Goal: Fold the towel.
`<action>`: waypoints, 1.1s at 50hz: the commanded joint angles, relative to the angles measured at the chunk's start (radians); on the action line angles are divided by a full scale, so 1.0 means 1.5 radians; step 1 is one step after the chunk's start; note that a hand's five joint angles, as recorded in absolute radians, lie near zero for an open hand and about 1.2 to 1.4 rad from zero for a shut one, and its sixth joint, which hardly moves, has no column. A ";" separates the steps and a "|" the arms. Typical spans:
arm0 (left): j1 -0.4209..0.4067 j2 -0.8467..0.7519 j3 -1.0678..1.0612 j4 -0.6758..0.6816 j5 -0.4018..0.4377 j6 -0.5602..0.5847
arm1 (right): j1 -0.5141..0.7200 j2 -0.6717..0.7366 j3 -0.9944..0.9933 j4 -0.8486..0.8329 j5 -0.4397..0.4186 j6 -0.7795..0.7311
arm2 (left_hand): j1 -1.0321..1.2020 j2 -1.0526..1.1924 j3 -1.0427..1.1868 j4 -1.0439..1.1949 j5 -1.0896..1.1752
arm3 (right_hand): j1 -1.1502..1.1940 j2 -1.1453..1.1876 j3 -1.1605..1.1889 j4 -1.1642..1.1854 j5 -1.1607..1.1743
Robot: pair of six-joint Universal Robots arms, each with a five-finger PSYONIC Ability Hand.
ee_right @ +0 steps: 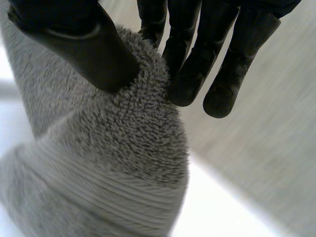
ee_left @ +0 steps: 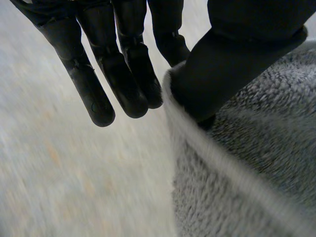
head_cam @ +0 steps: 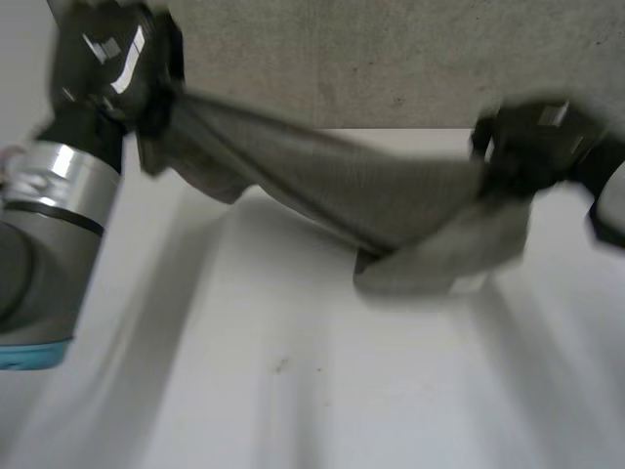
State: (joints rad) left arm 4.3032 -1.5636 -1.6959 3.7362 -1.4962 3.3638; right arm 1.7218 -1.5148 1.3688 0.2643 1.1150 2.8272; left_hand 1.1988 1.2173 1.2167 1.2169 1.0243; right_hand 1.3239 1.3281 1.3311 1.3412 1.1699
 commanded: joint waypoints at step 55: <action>0.024 -0.183 -0.008 -0.090 -0.061 -0.112 | 0.116 0.271 0.011 -0.090 0.052 -0.379 | 0.132 0.119 0.120 0.120 0.132 | 0.024 0.021 0.019 0.012 0.010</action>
State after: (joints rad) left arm 4.3366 -1.8288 -1.4702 3.5808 -1.6007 3.1928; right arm 1.8899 -1.1269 1.1402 0.0355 1.2539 2.4236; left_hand 1.2038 1.2180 1.2177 1.2195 1.0336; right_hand 1.3257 1.3326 1.3409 1.3417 1.1812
